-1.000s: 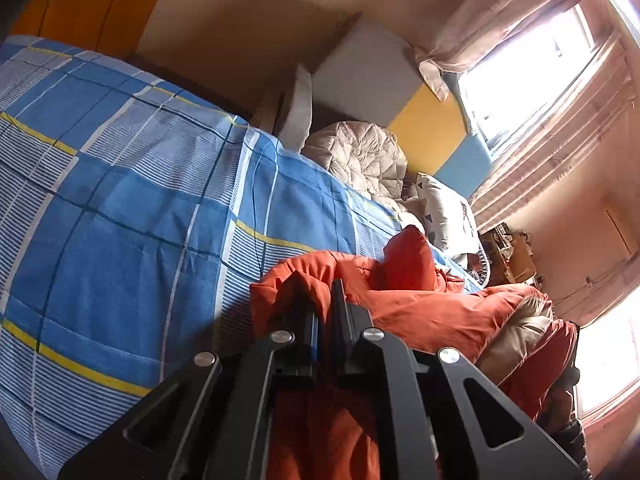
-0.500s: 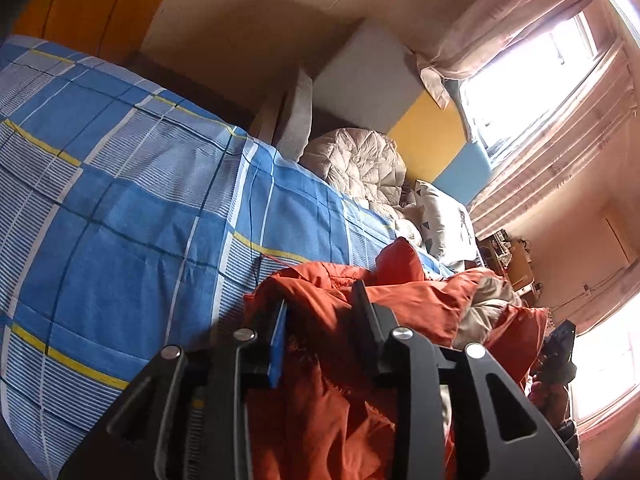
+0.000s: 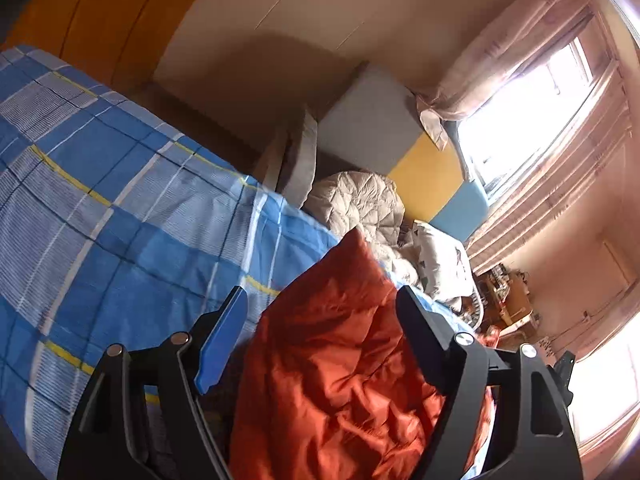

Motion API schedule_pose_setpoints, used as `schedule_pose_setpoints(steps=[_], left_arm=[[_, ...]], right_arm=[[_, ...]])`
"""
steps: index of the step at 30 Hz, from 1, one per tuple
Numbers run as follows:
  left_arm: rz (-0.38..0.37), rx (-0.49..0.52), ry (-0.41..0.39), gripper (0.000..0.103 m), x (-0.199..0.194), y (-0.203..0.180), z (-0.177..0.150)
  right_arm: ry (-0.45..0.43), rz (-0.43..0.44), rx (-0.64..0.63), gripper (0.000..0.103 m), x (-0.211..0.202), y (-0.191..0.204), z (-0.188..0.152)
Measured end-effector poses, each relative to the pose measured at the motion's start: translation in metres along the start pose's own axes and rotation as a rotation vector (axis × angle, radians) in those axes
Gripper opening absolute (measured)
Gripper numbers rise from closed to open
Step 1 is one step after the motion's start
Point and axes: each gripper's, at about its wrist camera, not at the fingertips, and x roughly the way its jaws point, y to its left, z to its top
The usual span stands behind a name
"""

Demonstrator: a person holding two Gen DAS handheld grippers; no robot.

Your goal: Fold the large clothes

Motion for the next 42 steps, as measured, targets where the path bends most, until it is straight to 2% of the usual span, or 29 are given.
schedule_pose_setpoints(steps=[6,9,12,14,17,18,19,20,22,24,26,27,28,29,30,32,34,38,42], left_arm=[[0.030,0.148,0.106,0.074,0.009,-0.001,-0.039],[0.025,0.209,0.152,0.068,0.017,-0.006,-0.056],[0.032,0.253,0.194,0.048,0.026,-0.010,-0.068],[0.038,0.261,0.199,0.030,0.027,-0.010,-0.072],[0.037,0.240,0.174,0.013,0.023,-0.004,-0.074],[0.029,0.229,0.172,0.013,0.022,-0.003,-0.075],[0.026,0.223,0.167,0.016,0.021,-0.002,-0.075],[0.036,0.221,0.162,0.030,0.020,-0.002,-0.076],[0.053,0.174,0.137,0.050,0.018,0.004,-0.078],[0.027,0.147,0.143,0.050,0.017,0.008,-0.082],[0.011,0.141,0.158,0.048,0.018,0.009,-0.088],[0.008,0.146,0.169,0.043,0.019,0.009,-0.092],[0.000,0.150,0.175,0.024,0.019,0.008,-0.094],[-0.013,0.144,0.166,0.017,0.016,0.008,-0.095],[-0.028,0.139,0.155,0.013,0.012,0.006,-0.096],[-0.044,0.133,0.141,0.008,0.005,0.004,-0.097],[-0.055,0.136,0.126,0.006,-0.006,0.003,-0.097],[-0.076,0.140,0.114,0.005,-0.033,0.001,-0.098],[-0.091,0.164,0.119,0.005,-0.060,-0.002,-0.105]], right_arm=[[0.097,-0.079,-0.174,0.085,0.030,0.024,-0.031],[0.123,-0.118,-0.243,0.083,0.048,0.037,-0.042],[0.159,-0.165,-0.276,0.076,0.068,0.042,-0.051],[0.165,-0.176,-0.289,0.068,0.075,0.041,-0.056],[0.163,-0.160,-0.282,0.067,0.075,0.037,-0.059],[0.163,-0.149,-0.272,0.067,0.075,0.034,-0.060],[0.163,-0.127,-0.245,0.072,0.073,0.028,-0.060],[0.160,-0.119,-0.221,0.080,0.072,0.025,-0.061],[0.144,-0.089,-0.173,0.081,0.067,0.014,-0.064],[0.158,-0.051,-0.148,0.081,0.065,0.008,-0.071],[0.169,-0.038,-0.131,0.086,0.063,0.003,-0.079],[0.197,-0.018,-0.102,0.085,0.065,-0.004,-0.084],[0.212,-0.003,-0.086,0.079,0.067,-0.007,-0.088],[0.216,0.018,-0.077,0.066,0.066,-0.010,-0.093],[0.209,0.031,-0.077,0.061,0.062,-0.010,-0.096],[0.202,0.050,-0.087,0.038,0.052,-0.008,-0.100],[0.199,0.064,-0.111,0.028,0.040,-0.006,-0.102],[0.215,0.071,-0.168,0.019,0.018,0.000,-0.107],[0.242,0.078,-0.213,0.018,-0.005,0.005,-0.119]])
